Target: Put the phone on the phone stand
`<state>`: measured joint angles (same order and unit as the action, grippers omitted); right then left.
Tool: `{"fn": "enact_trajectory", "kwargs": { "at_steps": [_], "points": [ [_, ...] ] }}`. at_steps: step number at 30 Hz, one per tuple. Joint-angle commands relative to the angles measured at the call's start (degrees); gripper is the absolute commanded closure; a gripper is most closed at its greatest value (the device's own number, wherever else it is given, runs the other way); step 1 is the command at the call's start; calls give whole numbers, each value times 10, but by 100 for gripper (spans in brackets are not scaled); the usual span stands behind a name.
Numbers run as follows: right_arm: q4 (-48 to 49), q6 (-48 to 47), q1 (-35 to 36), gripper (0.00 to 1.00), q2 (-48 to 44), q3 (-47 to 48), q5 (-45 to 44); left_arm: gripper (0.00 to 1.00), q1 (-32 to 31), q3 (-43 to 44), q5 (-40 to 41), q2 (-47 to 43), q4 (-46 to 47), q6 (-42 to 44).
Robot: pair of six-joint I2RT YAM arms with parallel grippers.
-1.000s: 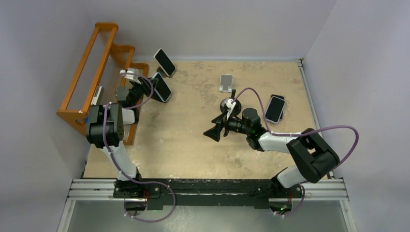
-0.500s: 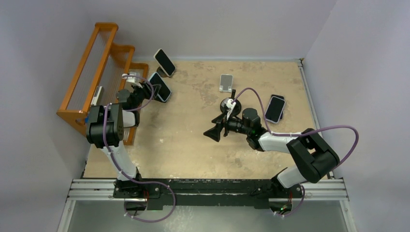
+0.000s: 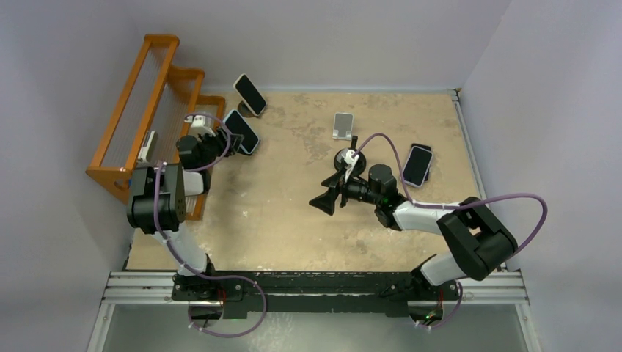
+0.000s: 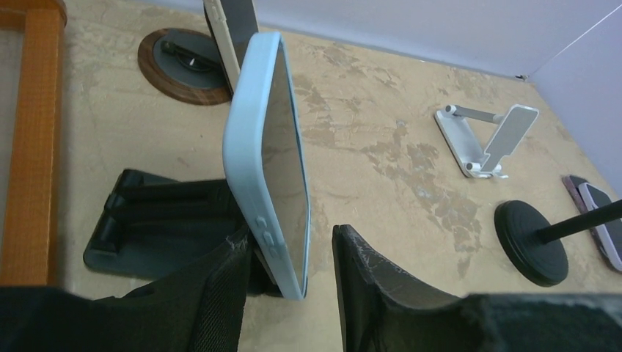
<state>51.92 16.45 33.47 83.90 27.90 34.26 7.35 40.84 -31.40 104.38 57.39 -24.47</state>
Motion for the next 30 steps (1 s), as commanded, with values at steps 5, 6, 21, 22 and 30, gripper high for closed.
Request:
{"fn": "enact_trajectory", "kwargs": {
  "at_steps": [5, 6, 21, 22, 30],
  "points": [
    [35, -8, 4, 1, -20, -3, 18, 57, -1, -33, 1, -75, -84, -36],
    [36, -6, 4, 1, -21, -2, 18, 57, -1, -35, -2, -77, -91, -41],
    [40, -3, 6, 1, -35, -9, 24, 58, -16, -46, 86, -139, -226, 17],
    [41, -3, 8, 1, -34, -8, 25, 58, -17, -41, 99, -150, -245, 40],
    [45, -1, 17, 1, -34, -7, 30, 60, -36, 55, 147, -97, -414, 159]
  ]
}}
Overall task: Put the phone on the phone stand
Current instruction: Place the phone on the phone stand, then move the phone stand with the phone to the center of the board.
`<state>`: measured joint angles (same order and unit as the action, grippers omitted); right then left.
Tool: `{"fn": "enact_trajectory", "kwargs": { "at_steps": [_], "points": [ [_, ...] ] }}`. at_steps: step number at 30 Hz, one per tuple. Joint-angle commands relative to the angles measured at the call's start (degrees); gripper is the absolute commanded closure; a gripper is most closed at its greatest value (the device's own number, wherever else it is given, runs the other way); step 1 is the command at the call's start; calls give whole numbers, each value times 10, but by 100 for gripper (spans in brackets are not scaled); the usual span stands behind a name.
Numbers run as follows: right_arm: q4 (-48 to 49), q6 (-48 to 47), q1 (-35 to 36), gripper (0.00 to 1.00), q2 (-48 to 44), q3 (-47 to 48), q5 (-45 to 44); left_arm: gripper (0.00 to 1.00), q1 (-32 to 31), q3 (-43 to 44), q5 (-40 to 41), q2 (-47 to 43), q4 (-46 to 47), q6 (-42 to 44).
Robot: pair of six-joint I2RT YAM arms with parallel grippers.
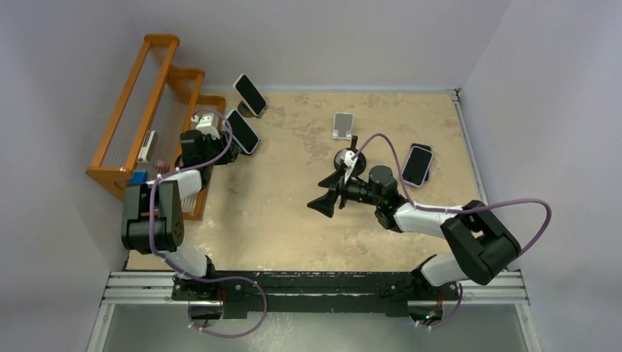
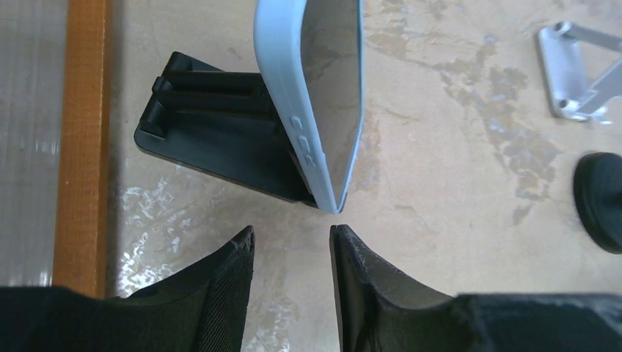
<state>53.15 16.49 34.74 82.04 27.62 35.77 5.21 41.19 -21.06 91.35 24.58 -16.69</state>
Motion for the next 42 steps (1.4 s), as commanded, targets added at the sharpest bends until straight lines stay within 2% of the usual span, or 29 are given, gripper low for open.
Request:
{"fn": "enact_trajectory", "kwargs": {
  "at_steps": [1, 5, 23, 34, 42],
  "points": [
    [33, -2, 5, 1, -18, -5, 14, 61, -19, 57, 48, 42, -89, 90],
    [32, -3, 5, 1, -23, -6, 10, 67, -35, 76, 51, 75, -98, 104],
    [23, -9, 4, 1, -16, -2, 2, 67, -47, 109, 96, 146, -81, 87],
    [21, -10, 4, 1, -16, -3, -2, 67, -48, 108, 96, 141, -89, 73],
    [28, -7, 5, 1, -14, -3, 6, 67, -48, 76, 84, 98, -108, 68]
  ]
}}
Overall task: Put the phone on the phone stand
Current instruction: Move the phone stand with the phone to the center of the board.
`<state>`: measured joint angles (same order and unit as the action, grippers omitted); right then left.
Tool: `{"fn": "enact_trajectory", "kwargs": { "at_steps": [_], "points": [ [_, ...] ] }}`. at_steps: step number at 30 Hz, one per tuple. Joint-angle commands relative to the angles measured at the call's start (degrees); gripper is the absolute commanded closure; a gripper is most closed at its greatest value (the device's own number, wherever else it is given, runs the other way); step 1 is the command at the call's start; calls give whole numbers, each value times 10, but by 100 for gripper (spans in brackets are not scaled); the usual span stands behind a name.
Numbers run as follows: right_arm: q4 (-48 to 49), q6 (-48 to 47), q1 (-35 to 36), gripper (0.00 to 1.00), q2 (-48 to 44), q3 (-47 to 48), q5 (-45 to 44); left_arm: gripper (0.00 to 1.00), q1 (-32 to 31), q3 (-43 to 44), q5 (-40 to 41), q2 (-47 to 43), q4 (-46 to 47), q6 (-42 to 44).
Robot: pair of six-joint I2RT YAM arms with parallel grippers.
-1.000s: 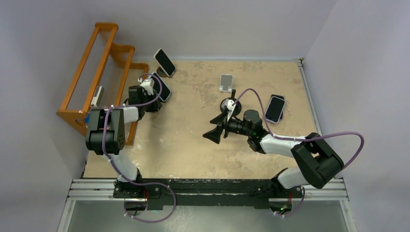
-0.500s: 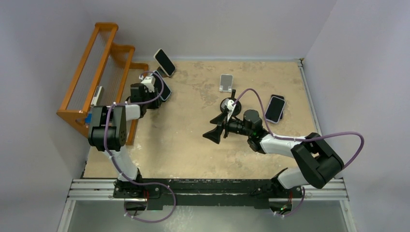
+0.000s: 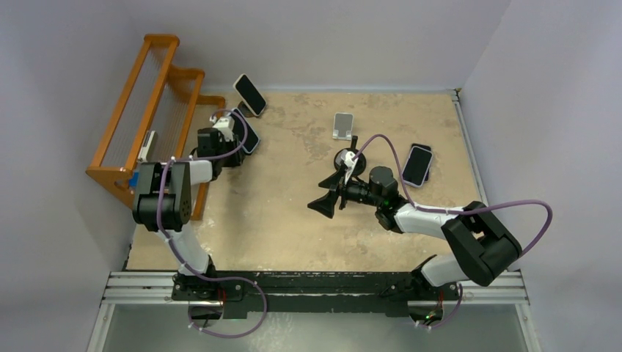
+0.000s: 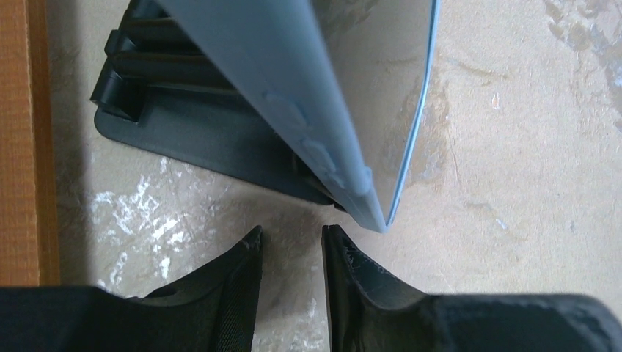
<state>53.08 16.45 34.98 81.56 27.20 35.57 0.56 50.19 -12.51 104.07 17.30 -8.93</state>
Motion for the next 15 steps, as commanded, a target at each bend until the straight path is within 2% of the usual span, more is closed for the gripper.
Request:
{"fn": "enact_trajectory", "kwargs": {
  "at_steps": [1, 6, 12, 15],
  "points": [
    [29, -5, 2, 1, -9, 1, 9, 67, -8, -15, -3, -34, -41, -7],
    [34, -2, 3, 1, -11, 0, 13, 67, -44, -40, 43, -80, -58, -6],
    [33, 0, 7, 1, -21, -2, 13, 67, -56, -87, 54, -160, -53, -80],
    [33, -1, 7, 1, -33, -6, 10, 65, -63, -91, 68, -157, -41, -90]
  ]
}}
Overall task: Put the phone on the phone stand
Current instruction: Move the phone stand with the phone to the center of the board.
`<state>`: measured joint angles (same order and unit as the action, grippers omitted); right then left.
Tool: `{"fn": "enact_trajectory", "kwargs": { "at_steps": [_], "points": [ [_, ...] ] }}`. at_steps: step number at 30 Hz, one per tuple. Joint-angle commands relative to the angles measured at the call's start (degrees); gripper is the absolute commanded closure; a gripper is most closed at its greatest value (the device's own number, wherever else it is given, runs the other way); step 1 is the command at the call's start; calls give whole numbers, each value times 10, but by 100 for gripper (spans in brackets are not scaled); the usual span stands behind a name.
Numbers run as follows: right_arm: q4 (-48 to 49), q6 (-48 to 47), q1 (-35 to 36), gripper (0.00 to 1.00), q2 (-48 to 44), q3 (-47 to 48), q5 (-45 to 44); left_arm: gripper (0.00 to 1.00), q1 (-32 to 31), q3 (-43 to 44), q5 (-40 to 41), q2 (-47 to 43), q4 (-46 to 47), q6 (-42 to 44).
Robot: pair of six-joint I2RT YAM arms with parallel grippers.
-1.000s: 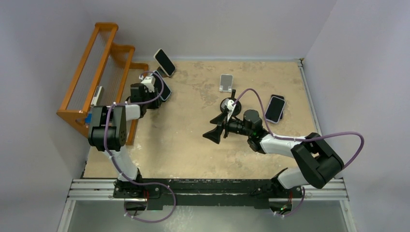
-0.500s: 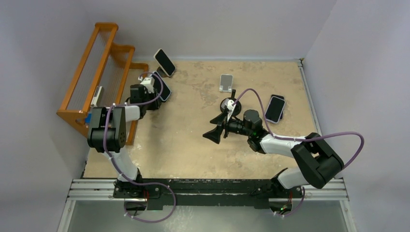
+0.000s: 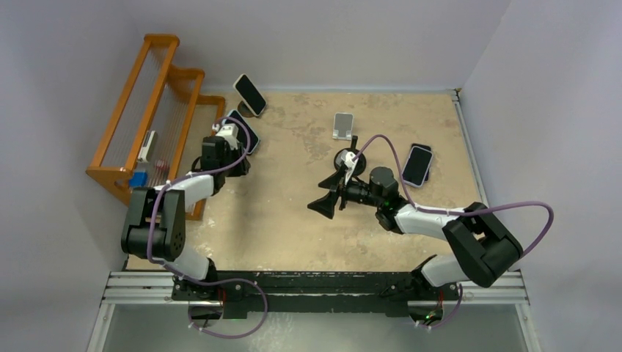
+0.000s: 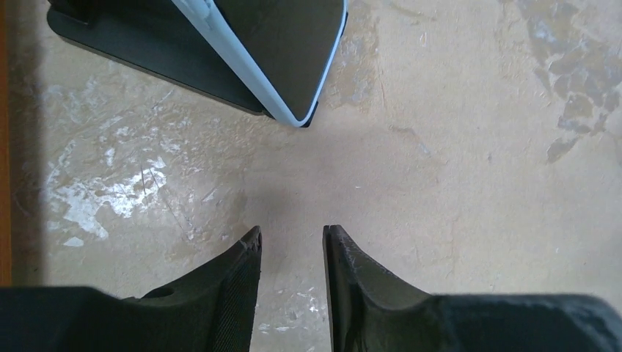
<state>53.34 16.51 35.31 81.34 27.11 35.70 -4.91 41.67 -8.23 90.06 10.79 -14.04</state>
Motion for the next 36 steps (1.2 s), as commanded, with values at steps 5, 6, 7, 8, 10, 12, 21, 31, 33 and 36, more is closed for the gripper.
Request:
{"fn": "enact_trajectory", "kwargs": {
  "at_steps": [5, 6, 7, 8, 10, 12, 21, 31, 33, 36],
  "points": [
    [31, -1, 5, 1, -42, -7, 7, 65, -18, 49, 38, 45, 12, -48],
    [29, -1, 5, 1, -44, -8, 6, 65, -22, 68, 41, 62, -1, -47],
    [30, -1, 5, 1, -45, -8, 5, 65, -26, 87, 50, 78, -18, -48],
    [29, -2, 4, 1, -46, -8, 4, 65, -30, 98, 53, 88, -21, -46],
    [27, -3, 4, 1, -46, -8, 3, 65, -34, 114, 57, 104, -22, -48],
    [26, -4, 4, 1, -46, -8, 1, 65, -36, 126, 60, 117, -20, -49],
    [25, -6, 5, 1, -42, -6, 0, 66, -35, 197, 102, 175, -67, -47],
    [23, -7, 4, 1, -41, -4, 0, 66, -35, 247, 109, 209, -101, -37],
    [22, -9, 5, 1, -43, -5, -3, 66, -35, 251, 108, 213, -105, -37],
    [21, -8, 4, 1, -45, -6, -3, 66, -34, 259, 106, 219, -107, -36]
  ]
}}
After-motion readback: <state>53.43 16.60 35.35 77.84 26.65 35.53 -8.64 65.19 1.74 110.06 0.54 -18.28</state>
